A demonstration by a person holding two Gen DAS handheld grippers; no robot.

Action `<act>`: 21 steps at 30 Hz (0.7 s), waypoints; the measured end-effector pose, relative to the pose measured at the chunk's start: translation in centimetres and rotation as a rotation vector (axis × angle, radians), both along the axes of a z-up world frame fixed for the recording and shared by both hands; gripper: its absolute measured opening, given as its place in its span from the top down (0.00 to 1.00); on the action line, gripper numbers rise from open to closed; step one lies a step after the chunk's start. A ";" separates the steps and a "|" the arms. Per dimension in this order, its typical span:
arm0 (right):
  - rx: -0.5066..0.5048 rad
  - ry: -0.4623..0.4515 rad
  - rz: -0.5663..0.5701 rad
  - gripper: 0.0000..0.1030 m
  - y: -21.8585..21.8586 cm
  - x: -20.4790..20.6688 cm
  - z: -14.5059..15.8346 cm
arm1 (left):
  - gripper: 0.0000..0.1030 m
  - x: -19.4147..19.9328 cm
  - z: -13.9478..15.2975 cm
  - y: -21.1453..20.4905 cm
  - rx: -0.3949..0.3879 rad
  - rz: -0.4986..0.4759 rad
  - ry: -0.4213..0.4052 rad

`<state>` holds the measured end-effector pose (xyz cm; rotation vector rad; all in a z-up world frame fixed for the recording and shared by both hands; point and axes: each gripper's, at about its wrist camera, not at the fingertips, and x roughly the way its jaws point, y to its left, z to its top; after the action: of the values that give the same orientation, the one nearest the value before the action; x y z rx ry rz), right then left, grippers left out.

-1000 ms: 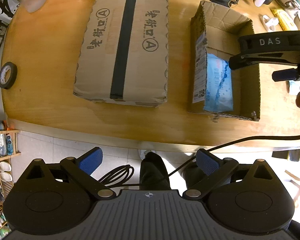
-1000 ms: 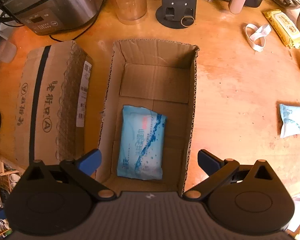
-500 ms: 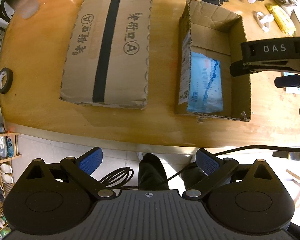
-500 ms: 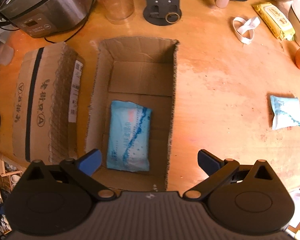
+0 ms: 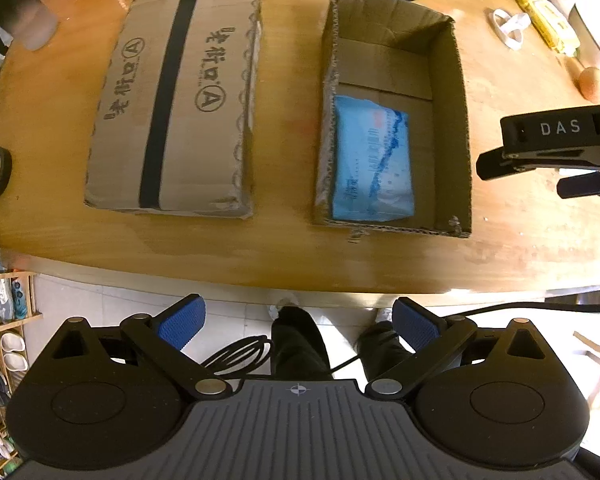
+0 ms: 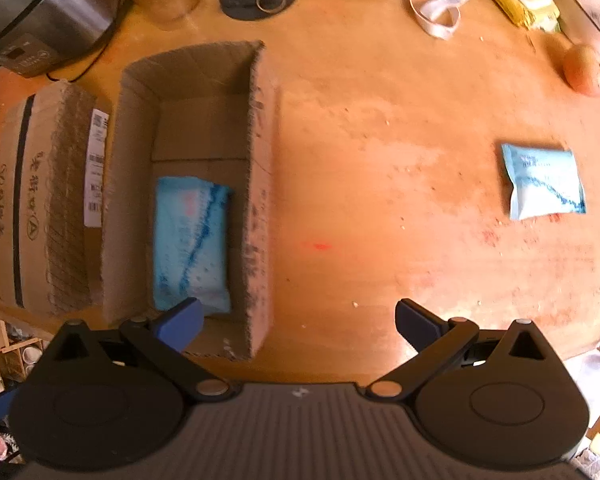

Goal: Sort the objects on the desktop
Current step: 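Withdraw the right tool toward the remaining light-blue wipe packet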

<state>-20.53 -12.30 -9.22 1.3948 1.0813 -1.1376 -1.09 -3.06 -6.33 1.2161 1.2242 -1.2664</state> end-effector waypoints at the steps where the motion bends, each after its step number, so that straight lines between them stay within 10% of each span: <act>1: 0.006 0.000 -0.001 0.00 0.1 -0.3 -0.1 | 0.00 -0.2 0.0 0.0 0.000 -0.002 0.000; 21: 0.034 0.028 -0.037 0.00 1.5 -7.8 -1.6 | 0.00 -4.1 0.3 0.5 0.004 -0.019 -0.001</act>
<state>-28.32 -10.79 -10.85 1.4344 1.1032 -1.1728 -5.19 -2.58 -6.02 1.2339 1.2176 -1.2773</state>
